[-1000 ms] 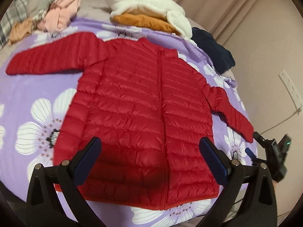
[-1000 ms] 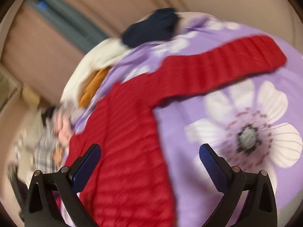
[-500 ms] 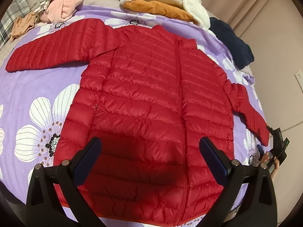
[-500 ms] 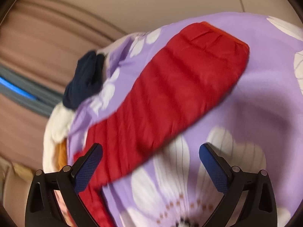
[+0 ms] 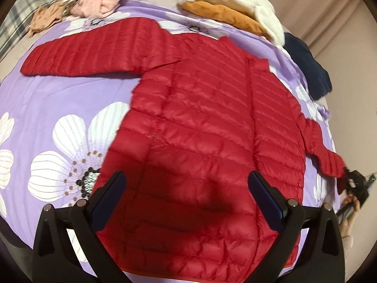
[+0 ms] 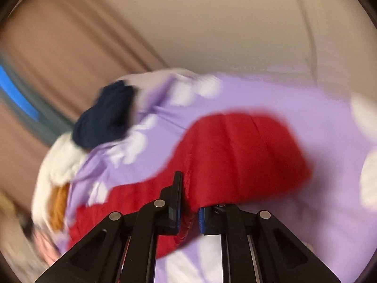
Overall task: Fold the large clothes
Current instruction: 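Reach the right tool to the sleeve cuff nearest it and grasp it, then fold the held sleeve across the jacket body with the right tool, release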
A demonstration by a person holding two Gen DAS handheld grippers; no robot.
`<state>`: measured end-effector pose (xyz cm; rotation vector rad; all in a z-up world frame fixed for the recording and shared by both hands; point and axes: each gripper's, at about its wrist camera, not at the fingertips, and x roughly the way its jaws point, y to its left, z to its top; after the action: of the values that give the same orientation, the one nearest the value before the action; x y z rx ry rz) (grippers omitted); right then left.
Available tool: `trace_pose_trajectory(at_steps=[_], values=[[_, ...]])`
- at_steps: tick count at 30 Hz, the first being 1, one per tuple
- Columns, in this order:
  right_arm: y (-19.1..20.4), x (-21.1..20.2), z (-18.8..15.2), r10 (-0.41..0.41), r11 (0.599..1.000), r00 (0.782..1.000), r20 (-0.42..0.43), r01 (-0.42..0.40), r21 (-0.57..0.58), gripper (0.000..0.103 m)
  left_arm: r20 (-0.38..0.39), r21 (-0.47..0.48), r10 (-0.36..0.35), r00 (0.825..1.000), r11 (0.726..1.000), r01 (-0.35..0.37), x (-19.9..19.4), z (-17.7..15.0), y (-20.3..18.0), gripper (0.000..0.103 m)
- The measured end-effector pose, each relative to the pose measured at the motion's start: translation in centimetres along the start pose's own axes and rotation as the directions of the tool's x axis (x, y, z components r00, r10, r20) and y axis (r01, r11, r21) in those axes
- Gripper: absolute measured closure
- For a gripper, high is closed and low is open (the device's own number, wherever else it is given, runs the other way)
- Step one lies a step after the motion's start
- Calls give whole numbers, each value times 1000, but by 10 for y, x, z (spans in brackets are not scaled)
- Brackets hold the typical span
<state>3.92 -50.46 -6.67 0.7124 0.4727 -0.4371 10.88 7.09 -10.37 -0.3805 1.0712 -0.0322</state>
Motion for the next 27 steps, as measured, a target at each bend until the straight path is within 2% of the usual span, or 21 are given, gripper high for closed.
trace_pose_trajectory(at_steps=[2, 4, 7, 12, 14, 15, 17, 18, 20, 21, 22, 24, 26, 27], values=[[38, -15, 6, 35, 992, 999, 32, -31, -123, 90, 2, -32, -3, 1000, 999, 3, -1, 2, 10, 0], [88, -35, 8, 93, 960, 994, 58, -74, -271, 90, 9, -69, -17, 1000, 997, 17, -2, 2, 20, 0], [165, -50, -6, 172, 885, 984, 50, -131, -447, 90, 3, -109, -33, 999, 993, 34, -4, 1, 34, 0], [275, -41, -58, 239, 738, 971, -1, -182, -650, 90, 18, -137, -17, 1000, 990, 20, -14, -3, 59, 0], [311, -29, -90, 249, 665, 968, -44, -204, -718, 90, 28, -155, -6, 1000, 988, 10, -17, -3, 71, 0], [329, -24, -115, 251, 617, 965, -77, -220, -756, 90, 35, -169, 2, 999, 986, 4, -19, -3, 79, 0], [352, -6, -145, 238, 551, 963, -123, -238, -800, 90, 43, -200, 12, 999, 980, -4, -21, -2, 92, 0], [363, 2, -170, 223, 502, 962, -156, -251, -828, 90, 45, -219, 13, 999, 976, -3, -22, -3, 100, 0], [372, 16, -202, 185, 436, 966, -179, -244, -866, 90, 47, -245, 18, 999, 969, -6, -23, -3, 111, 0], [374, 27, -225, 148, 388, 969, -197, -240, -890, 90, 47, -251, 22, 999, 968, -9, -23, -4, 114, 0], [376, 34, -236, 125, 360, 967, -223, -254, -898, 90, 46, -255, 26, 999, 967, -14, -24, -4, 117, 0], [373, 49, -268, 46, 280, 955, -292, -293, -914, 90, 43, -258, 37, 998, 966, -25, -24, -5, 122, 0], [363, 51, -286, 2, 222, 949, -316, -308, -925, 90, 42, -263, 38, 998, 964, -25, -23, -5, 126, 0], [361, 50, -290, -11, 206, 946, -323, -314, -927, 89, 44, -268, 35, 998, 963, -22, -23, -5, 129, 0]])
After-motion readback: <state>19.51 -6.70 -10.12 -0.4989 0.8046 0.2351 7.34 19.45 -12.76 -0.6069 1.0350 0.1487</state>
